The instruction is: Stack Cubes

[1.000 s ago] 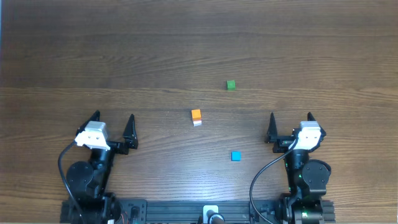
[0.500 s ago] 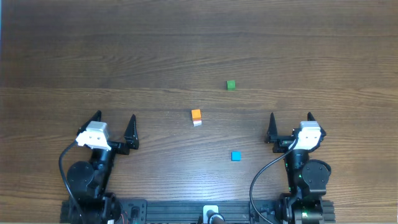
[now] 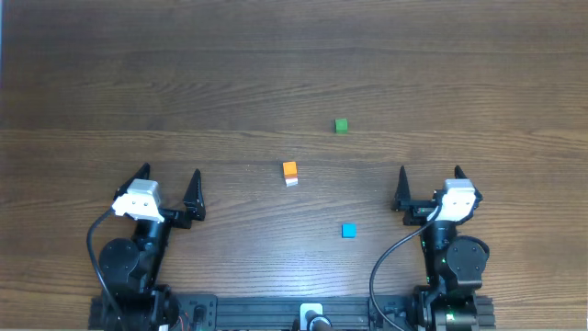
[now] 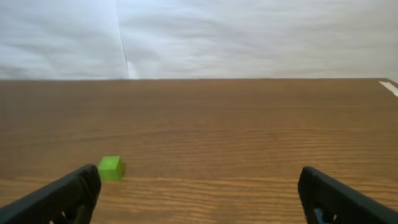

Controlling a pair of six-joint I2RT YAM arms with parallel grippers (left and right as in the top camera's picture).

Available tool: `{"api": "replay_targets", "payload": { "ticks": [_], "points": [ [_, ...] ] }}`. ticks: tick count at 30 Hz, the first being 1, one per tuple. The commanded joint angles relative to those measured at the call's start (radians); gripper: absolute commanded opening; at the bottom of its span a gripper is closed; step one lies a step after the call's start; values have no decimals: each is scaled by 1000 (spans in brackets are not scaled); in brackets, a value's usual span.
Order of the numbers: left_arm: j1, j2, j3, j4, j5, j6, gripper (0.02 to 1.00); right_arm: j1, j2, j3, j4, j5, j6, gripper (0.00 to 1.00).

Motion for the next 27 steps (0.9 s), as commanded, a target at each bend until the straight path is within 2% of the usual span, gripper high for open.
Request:
{"api": "replay_targets", "payload": {
  "ticks": [1,4,8,14,21,25,27],
  "points": [
    [-4,-9,-5,0,10,14,998,-6,-5,-2,98,-61,89,991],
    [-4,-9,-5,1,10,15,998,-6,-5,36,124,-132,82,993],
    [-4,-9,-5,1,10,14,1000,-4,24,134,65,-144,57,993],
    [-4,-9,-5,1,10,15,1000,-4,191,402,-96,-167,14,993],
    [-4,-9,-5,1,10,14,1000,8,579,789,-298,-253,2,993],
    [-3,-9,-5,1,10,14,1000,75,828,992,-428,-253,-7,993],
    [-3,-9,-5,1,10,14,1000,127,958,1093,-491,-223,-8,993]
  ]
}}
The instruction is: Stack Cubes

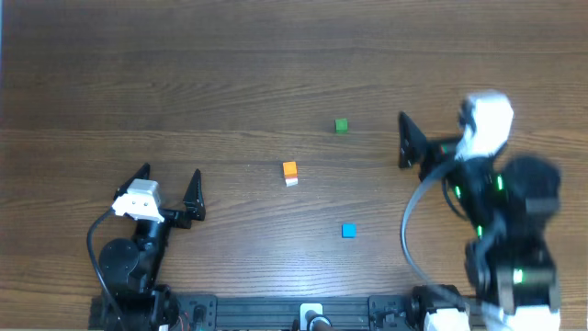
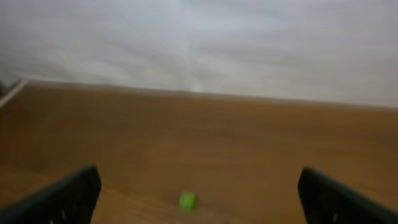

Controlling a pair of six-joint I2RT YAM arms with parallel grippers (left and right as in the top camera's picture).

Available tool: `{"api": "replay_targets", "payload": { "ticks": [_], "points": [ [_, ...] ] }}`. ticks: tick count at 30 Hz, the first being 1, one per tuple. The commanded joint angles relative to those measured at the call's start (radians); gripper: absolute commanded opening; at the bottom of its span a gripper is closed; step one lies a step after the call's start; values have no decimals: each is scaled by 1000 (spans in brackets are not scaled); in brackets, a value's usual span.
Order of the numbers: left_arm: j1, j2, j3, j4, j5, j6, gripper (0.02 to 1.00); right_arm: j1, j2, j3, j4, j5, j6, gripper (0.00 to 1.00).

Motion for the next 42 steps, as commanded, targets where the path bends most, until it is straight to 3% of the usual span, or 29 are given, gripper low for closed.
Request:
{"api": "replay_targets", "payload": {
  "ticks": [1,4,7,13,21,32,40,42],
  "points": [
    [-4,-9,-5,1,10,15,1000,113,290,220,-113,28,-17,991],
    [-4,-9,-5,1,10,15,1000,201,487,364,-214,122,-5,993],
    [-4,-9,-5,1,10,15,1000,262,683,503,-322,203,90,991],
    [-4,-9,-5,1,10,15,1000,311,1003,666,-428,203,198,993],
    [-3,-9,-5,0,10,15,1000,321,1220,689,-459,203,330,993],
    [-4,-9,-5,1,10,15,1000,309,1392,689,-461,280,343,993],
    [-4,-9,-5,1,10,15,1000,307,1421,689,-436,308,269,993],
    [-4,-9,-5,1,10,14,1000,307,1421,689,-437,311,266,919]
  ]
}}
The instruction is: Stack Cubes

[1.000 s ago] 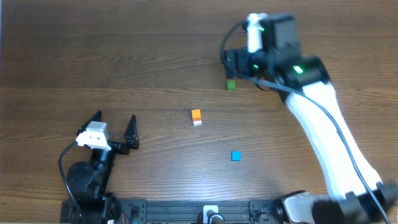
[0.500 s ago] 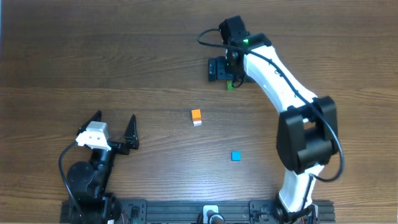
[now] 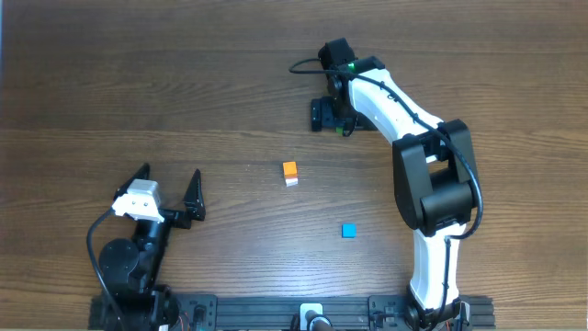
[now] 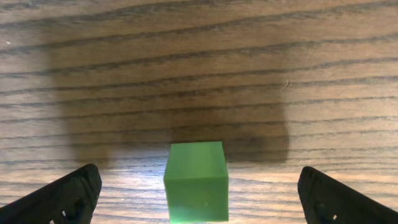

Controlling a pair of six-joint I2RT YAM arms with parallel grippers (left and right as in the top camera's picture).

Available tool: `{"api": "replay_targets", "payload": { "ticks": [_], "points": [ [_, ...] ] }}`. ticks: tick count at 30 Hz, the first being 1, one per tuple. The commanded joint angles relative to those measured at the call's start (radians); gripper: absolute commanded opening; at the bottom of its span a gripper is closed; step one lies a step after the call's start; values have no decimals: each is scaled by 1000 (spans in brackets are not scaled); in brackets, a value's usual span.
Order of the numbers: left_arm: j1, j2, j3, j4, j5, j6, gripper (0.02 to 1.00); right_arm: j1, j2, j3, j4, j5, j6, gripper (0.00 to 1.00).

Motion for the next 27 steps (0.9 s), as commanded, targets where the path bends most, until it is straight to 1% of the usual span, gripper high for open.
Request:
{"api": "replay_targets", "payload": {
  "ticks": [1,5,7,16,21,27],
  "points": [
    [-3,-8,-5,0,9,15,1000,-2,16,25,3,35,-27,836],
    [-3,-8,-5,1,9,14,1000,-2,18,25,4,34,-27,584],
    [-4,-8,-5,0,10,14,1000,-2,21,25,5,34,-27,527],
    [-4,-8,-5,1,9,14,1000,5,41,24,5,34,-27,415],
    [-3,-8,-5,1,9,15,1000,5,41,24,5,34,-27,305],
    [-4,-8,-5,0,9,14,1000,7,41,24,5,34,-26,218]
  ]
}}
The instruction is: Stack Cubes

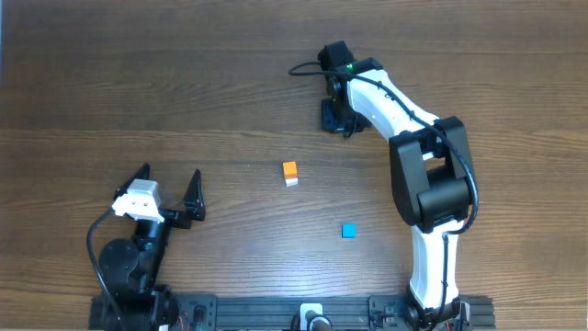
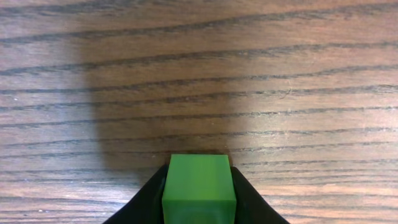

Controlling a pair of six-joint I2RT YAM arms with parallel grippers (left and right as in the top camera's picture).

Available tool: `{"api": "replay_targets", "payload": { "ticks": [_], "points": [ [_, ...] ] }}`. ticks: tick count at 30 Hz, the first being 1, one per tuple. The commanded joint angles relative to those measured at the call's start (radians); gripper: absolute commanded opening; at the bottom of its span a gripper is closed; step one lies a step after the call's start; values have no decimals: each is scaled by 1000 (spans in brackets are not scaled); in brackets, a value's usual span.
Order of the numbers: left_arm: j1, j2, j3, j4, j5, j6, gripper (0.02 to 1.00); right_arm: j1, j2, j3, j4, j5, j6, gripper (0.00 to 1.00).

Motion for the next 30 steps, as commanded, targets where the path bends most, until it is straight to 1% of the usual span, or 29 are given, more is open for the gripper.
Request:
{"api": "replay_targets", "payload": {
  "ticks": [1,6,11,15,17,23,30],
  "points": [
    [-3,-8,-5,1,10,14,1000,8,15,23,3,16,0,207],
    [-4,-8,-5,1,9,14,1000,8,6,26,2,3,11,148],
    [-3,-8,-5,1,9,15,1000,10,-55,27,-14,-22,11,134],
    [-3,-8,-5,1,9,14,1000,30,-151,27,-70,-25,25,121],
    [-3,-8,-5,1,10,14,998,63,-220,27,-114,-24,47,112],
    [-4,-8,-5,1,9,14,1000,198,-353,29,-192,-16,126,134],
    [-4,-8,-5,1,9,14,1000,332,-365,58,-253,-5,221,71]
  ]
}}
